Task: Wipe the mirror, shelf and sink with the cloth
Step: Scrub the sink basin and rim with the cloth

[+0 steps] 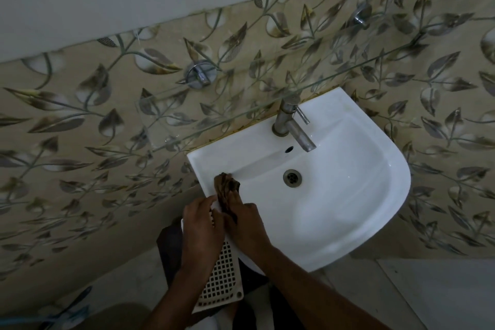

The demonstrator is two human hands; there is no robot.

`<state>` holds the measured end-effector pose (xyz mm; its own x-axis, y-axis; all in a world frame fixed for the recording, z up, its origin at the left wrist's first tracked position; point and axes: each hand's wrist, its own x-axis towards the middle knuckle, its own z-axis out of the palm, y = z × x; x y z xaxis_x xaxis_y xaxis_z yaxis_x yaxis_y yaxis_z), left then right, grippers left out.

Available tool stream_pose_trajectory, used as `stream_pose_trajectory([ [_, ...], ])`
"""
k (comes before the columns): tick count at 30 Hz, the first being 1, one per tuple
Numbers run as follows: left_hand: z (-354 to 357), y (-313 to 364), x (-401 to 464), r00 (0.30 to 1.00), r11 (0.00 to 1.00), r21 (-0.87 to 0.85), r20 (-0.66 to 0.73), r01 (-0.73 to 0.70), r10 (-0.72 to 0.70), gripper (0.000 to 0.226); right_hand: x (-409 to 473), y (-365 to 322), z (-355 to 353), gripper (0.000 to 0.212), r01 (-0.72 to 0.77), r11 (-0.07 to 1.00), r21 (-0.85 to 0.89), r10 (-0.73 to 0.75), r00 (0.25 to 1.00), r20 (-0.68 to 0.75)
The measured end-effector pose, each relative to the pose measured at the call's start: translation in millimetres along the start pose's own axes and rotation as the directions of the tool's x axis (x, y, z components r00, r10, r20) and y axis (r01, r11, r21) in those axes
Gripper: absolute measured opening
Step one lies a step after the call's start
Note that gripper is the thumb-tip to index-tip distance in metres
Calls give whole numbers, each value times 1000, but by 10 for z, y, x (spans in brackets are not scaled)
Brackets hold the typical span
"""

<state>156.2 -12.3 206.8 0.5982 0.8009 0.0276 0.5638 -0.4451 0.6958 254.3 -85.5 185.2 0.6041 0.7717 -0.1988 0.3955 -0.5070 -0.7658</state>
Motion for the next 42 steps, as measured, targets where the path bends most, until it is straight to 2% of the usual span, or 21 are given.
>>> stream_pose_trajectory([
  [2,-32,0,12,1000,1000,-7,-21,-18,18,28,-120,13,9,54,41,997,-58,-41,999,-2],
  [4,-62,-13,11,999,1000,-17,-38,-14,14,27,-366,33,9,50,151,967,-205,-154,988,1],
  [7,-66,-39,3,999,999,-33,-41,9,-10,29,-510,32,41,56,230,931,-284,-244,970,-12],
  [11,-60,-22,72,1000,1000,-28,-17,-4,4,31,52,-89,106,52,231,897,-376,-249,968,-1],
  [15,-79,-24,231,999,999,-27,18,30,-29,43,737,-223,126,57,260,774,-578,-253,963,94],
  [17,-108,-66,323,1000,1000,-9,2,7,-7,48,981,-234,81,56,254,726,-639,-276,959,68],
  [20,-160,-165,376,997,997,22,-7,-72,72,43,1039,-145,-36,56,174,772,-612,-224,975,-5],
  [24,-240,-208,292,997,1000,1,-77,-20,20,35,922,-88,38,58,-26,885,-464,-42,990,-137],
  [29,-218,-171,207,997,997,-57,-59,48,-51,32,762,-274,230,58,221,881,-418,-218,974,56],
  [31,-185,-168,225,999,997,-68,-19,45,-46,42,767,-120,168,59,221,882,-416,-224,974,42],
  [33,-150,-158,233,999,999,-43,-6,32,-32,52,754,-19,123,56,140,911,-388,-159,987,-17],
  [35,-143,-114,242,999,998,-34,3,43,-43,48,643,-95,140,56,83,952,-296,-91,996,-16],
  [38,-128,-55,252,998,997,-59,-7,55,-56,44,393,-161,247,53,133,971,-198,-123,990,62],
  [42,-94,-31,230,1000,998,-56,-14,21,-22,37,-20,133,206,55,231,948,-218,-224,973,53],
])
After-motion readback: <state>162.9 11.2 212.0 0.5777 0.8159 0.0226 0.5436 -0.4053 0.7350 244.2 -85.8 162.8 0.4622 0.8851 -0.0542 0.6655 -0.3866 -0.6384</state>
